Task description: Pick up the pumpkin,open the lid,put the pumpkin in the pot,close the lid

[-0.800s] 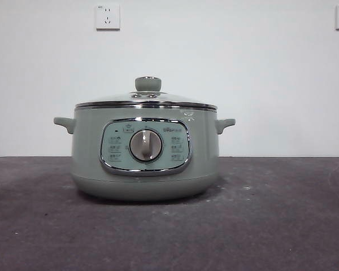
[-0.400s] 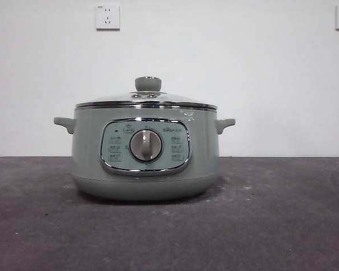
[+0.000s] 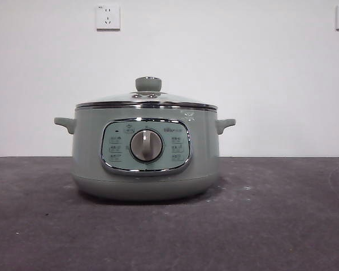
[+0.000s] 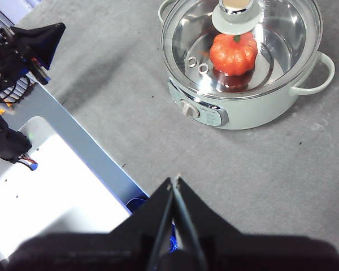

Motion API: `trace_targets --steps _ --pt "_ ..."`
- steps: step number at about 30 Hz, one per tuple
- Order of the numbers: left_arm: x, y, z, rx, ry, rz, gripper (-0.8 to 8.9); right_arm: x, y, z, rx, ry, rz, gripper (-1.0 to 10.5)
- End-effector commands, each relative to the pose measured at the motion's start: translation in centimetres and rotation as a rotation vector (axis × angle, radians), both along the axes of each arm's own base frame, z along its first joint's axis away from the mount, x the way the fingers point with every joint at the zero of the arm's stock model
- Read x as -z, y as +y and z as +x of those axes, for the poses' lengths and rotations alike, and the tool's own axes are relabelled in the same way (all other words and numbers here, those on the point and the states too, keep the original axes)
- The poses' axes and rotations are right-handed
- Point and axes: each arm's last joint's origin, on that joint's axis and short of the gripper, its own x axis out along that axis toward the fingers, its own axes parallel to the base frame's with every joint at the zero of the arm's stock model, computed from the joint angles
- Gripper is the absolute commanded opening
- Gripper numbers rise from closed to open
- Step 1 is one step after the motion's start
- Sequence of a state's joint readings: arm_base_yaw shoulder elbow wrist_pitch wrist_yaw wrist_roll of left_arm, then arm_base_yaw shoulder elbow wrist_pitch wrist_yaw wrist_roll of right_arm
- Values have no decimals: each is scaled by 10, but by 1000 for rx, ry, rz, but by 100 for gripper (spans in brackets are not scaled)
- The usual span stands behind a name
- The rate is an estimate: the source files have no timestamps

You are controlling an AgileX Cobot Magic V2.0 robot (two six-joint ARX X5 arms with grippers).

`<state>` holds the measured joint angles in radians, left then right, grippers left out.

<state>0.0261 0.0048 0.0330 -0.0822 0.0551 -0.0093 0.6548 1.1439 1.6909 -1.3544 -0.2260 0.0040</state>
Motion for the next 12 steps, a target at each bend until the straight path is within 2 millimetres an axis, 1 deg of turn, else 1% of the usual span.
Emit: trace_targets --steps 1,6,12 --pt "11 0 1 -4 37 -52 -3 -1 0 0 0 -3 9 1" --pt "19 1 0 -9 123 -55 -3 -1 0 0 0 -3 9 1" --pt "20 1 0 -12 127 -54 -4 -1 0 0 0 -2 9 1"
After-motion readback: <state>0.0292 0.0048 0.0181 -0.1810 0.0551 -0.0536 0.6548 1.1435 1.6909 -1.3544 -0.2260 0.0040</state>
